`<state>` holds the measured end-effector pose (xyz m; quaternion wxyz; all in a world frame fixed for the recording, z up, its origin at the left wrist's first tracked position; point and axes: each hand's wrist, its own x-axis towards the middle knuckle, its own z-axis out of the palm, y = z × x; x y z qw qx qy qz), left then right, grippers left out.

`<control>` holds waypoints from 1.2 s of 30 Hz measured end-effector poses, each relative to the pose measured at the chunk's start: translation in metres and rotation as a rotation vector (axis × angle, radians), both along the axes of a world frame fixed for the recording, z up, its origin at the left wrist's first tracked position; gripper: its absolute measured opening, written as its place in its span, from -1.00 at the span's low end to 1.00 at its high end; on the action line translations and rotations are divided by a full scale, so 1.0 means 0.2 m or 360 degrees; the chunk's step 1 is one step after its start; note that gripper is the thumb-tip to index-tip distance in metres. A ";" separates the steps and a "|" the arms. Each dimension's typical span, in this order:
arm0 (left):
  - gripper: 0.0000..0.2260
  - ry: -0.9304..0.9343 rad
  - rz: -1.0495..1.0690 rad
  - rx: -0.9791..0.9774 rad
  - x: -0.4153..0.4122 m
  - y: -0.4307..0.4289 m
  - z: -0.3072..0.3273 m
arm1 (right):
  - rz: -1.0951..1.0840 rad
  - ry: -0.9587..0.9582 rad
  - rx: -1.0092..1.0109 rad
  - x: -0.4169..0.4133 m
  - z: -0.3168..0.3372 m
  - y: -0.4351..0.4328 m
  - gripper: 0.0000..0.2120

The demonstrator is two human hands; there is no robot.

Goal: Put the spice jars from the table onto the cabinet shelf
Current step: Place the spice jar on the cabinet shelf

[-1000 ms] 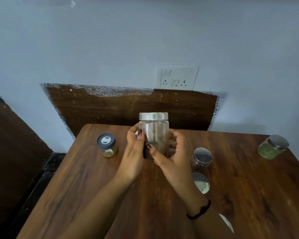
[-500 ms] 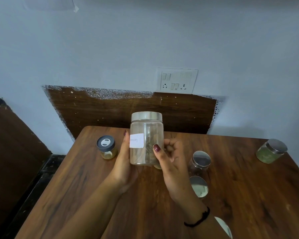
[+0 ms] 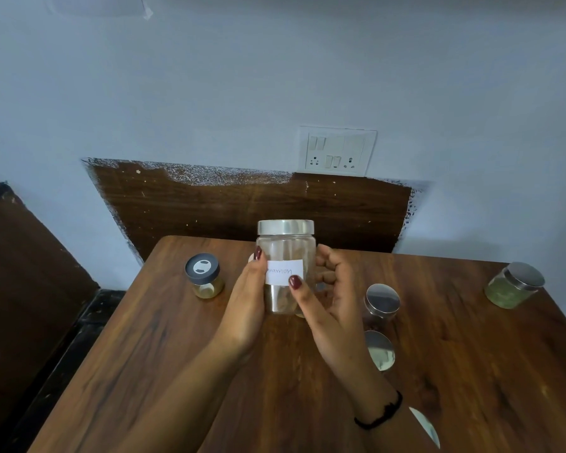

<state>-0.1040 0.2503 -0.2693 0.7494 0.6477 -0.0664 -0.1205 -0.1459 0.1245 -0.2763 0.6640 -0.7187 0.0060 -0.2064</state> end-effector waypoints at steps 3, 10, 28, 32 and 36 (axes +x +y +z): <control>-0.61 -0.0068 0.0095 0.0094 0.00 0.00 0.00 | -0.0030 0.0049 -0.0249 0.00 -0.01 0.01 -0.17; -0.48 -0.0127 -0.0018 0.0053 -0.01 0.03 0.10 | 0.0100 0.0046 -0.0086 0.00 0.03 -0.01 -0.19; -0.26 -0.1002 -0.0096 0.0372 0.10 0.21 0.43 | 0.0250 -0.0210 0.0255 0.16 0.39 -0.02 -0.21; -0.29 -0.1126 0.0072 0.0328 0.16 0.24 0.51 | 0.0268 -0.0311 0.0157 0.23 0.53 0.02 -0.21; -0.35 -0.1348 0.0264 0.0368 0.21 0.28 0.64 | 0.0257 -0.0440 0.0021 0.30 0.68 0.06 -0.17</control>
